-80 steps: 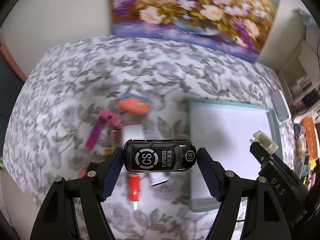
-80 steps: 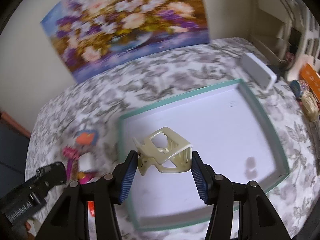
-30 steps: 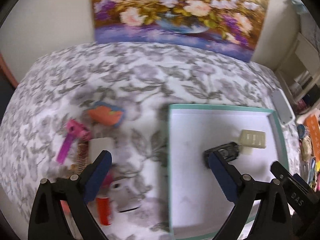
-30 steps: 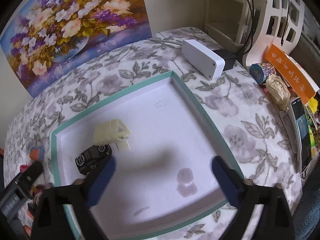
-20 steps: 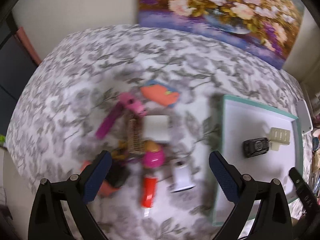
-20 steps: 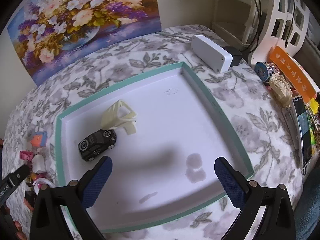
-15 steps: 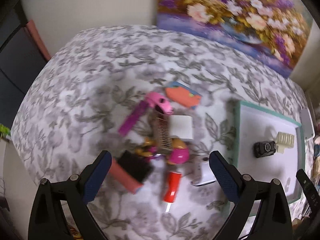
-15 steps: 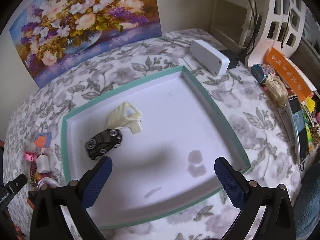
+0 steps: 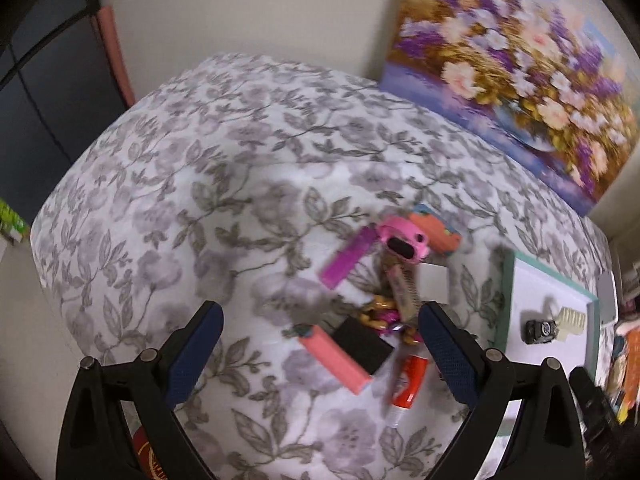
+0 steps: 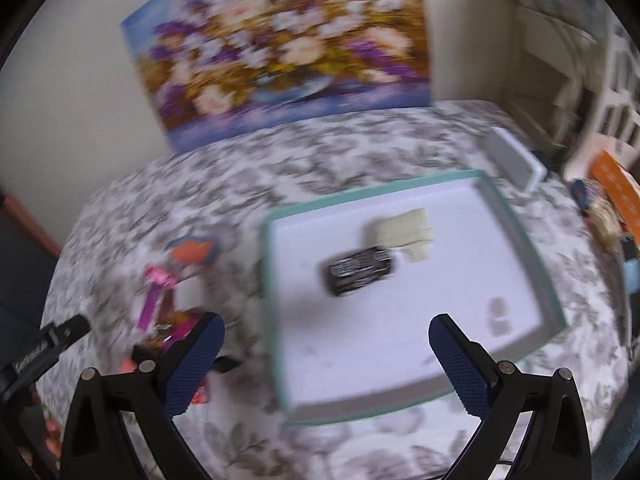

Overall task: Organize rigid objects
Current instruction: 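Move both grippers back over the pile of items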

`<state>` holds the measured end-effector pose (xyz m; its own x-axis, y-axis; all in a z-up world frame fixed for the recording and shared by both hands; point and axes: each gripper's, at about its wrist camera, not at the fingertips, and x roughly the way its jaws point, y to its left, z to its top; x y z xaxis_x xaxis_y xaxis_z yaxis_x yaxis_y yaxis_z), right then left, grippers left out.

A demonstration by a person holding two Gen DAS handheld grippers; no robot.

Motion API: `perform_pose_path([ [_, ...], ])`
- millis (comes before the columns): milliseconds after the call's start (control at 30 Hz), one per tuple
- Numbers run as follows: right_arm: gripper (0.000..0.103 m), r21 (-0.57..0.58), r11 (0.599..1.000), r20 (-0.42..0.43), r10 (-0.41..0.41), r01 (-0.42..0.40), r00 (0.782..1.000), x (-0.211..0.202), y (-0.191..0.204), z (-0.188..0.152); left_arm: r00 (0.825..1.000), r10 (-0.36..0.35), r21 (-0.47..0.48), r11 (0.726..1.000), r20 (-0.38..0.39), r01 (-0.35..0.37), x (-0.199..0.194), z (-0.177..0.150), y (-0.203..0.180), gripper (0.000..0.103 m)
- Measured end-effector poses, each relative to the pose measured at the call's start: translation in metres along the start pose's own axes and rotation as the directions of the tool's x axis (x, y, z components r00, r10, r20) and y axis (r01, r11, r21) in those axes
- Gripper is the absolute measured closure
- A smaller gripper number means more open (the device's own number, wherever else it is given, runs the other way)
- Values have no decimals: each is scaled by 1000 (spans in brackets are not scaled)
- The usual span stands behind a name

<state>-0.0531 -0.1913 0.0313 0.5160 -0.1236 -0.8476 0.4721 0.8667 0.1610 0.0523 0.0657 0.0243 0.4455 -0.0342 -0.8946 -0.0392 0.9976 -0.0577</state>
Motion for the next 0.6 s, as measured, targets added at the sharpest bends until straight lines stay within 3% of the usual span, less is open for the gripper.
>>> perform_pose_path([
  [233, 0, -74, 995, -91, 58, -65, 994, 29, 43, -14, 999, -7, -31, 1000, -52, 5, 15, 1, 15, 5],
  [600, 0, -111, 985, -192, 109, -132, 975, 66, 67, -29, 981, -4, 30, 1000, -191, 10, 53, -11, 1, 5],
])
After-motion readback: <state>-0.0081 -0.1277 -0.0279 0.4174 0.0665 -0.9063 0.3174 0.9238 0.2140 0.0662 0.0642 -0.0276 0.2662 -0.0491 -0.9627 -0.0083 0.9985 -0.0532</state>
